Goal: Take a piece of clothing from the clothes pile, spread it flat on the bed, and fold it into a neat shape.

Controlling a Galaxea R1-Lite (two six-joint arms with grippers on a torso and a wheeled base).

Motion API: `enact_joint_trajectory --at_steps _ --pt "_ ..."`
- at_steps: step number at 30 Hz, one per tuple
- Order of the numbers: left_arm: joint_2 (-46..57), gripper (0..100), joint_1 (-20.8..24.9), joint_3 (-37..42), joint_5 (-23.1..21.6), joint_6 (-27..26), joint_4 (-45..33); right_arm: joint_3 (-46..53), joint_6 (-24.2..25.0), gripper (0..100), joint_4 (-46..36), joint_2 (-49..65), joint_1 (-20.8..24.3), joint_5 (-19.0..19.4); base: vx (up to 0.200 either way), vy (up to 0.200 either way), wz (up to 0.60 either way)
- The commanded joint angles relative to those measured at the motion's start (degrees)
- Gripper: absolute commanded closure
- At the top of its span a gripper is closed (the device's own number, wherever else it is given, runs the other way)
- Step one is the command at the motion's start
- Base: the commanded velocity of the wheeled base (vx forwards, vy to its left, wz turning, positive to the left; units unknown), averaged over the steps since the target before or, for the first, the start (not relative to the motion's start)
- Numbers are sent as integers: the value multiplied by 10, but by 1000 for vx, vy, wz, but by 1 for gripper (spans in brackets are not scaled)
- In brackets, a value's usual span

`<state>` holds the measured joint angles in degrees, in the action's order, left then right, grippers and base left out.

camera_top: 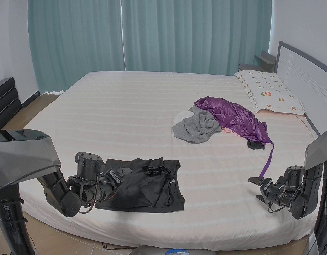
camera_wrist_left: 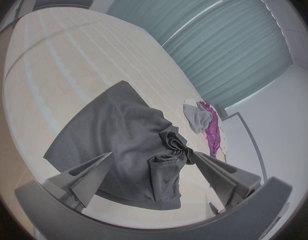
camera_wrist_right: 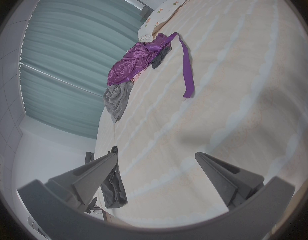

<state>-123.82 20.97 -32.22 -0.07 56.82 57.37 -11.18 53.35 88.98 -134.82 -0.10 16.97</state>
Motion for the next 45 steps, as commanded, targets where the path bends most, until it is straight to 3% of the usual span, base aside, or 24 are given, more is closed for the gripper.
enact_joint_trajectory --at_steps 1,8,36,39,41,43,45 --pt "4 0 -9 -5 -1 24 0 0 0 0 1 -1 0 0 0 0 0" --pt "22 0 -30 2 -39 41 0 2 -1 0 1 -1 0 0 0 171 0" --pt "8 0 -38 -3 -41 43 0 -3 -3 0 1 1 5 -8 0 200 0" --pt "5 0 -38 -5 -41 42 0 5 -4 0 3 18 22 -10 0 133 0" --pt "5 0 -38 -5 -41 43 0 27 -5 0 8 51 56 -22 0 0 0" --pt "5 0 -38 -5 -41 43 0 31 -5 0 8 61 85 -41 0 0 0" --pt "5 0 -38 -5 -41 43 0 30 -9 0 7 65 132 -86 0 0 0"
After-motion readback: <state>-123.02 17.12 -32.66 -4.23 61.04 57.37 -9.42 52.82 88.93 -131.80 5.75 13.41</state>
